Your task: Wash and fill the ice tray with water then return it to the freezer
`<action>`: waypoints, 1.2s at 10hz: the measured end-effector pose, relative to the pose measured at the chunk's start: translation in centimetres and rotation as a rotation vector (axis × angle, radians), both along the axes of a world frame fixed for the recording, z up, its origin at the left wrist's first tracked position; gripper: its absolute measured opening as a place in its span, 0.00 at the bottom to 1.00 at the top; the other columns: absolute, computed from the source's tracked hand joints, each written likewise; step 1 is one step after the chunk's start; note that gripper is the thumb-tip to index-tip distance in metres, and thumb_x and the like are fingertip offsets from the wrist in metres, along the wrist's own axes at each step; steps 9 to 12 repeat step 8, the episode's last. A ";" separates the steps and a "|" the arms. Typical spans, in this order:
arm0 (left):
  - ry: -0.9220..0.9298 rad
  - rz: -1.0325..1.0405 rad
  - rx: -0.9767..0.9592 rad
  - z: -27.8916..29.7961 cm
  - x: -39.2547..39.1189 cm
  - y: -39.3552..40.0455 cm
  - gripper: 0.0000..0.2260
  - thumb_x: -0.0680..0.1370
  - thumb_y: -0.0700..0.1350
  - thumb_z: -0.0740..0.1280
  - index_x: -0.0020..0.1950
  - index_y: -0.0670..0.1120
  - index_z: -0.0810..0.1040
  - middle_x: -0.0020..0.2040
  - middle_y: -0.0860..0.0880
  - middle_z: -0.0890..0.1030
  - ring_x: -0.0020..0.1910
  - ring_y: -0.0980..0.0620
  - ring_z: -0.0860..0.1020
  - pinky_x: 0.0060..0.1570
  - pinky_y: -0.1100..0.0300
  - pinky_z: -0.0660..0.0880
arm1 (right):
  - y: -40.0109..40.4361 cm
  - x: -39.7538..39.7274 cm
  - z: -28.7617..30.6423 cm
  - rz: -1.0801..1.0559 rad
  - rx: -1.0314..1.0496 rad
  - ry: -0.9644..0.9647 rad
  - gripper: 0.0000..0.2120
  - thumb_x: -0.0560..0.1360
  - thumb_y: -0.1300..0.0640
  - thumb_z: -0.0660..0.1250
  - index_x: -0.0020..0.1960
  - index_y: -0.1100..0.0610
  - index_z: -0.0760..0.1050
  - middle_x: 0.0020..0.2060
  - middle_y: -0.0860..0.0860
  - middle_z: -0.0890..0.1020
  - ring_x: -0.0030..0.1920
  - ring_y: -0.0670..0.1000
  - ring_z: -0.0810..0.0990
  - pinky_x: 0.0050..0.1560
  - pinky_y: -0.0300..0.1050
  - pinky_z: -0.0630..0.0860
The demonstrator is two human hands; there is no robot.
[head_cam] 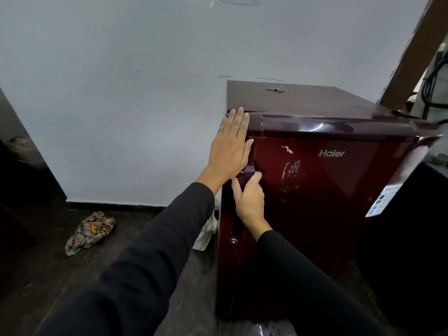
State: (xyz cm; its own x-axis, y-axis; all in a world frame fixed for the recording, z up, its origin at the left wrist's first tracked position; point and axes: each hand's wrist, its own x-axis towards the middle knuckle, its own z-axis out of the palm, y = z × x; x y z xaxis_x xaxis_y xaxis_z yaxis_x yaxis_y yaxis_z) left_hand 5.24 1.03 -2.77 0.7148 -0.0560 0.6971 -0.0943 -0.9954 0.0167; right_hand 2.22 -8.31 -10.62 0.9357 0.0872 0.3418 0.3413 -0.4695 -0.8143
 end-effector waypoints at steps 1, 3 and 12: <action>0.026 0.002 -0.001 0.0 0.8 0.4 0.27 0.81 0.51 0.49 0.76 0.37 0.58 0.76 0.39 0.59 0.76 0.41 0.55 0.76 0.49 0.52 | 0.4 0.7 0.1 0.016 -0.012 0.009 0.19 0.78 0.45 0.62 0.52 0.59 0.61 0.45 0.56 0.81 0.43 0.59 0.82 0.43 0.58 0.78; 0.047 0.013 0.018 -0.1 1.5 0.9 0.27 0.80 0.52 0.51 0.76 0.37 0.57 0.77 0.39 0.58 0.77 0.42 0.54 0.76 0.50 0.51 | 0.4 1.5 -0.2 0.039 -0.034 0.018 0.19 0.78 0.43 0.62 0.53 0.57 0.60 0.44 0.56 0.81 0.42 0.59 0.81 0.43 0.59 0.78; 0.096 -0.004 -0.425 2.4 -2.0 -4.3 0.22 0.82 0.47 0.53 0.74 0.39 0.62 0.74 0.41 0.65 0.75 0.45 0.59 0.75 0.50 0.46 | -6.3 3.1 3.3 0.132 -0.519 0.244 0.12 0.74 0.44 0.65 0.54 0.48 0.77 0.52 0.53 0.82 0.53 0.57 0.80 0.55 0.51 0.77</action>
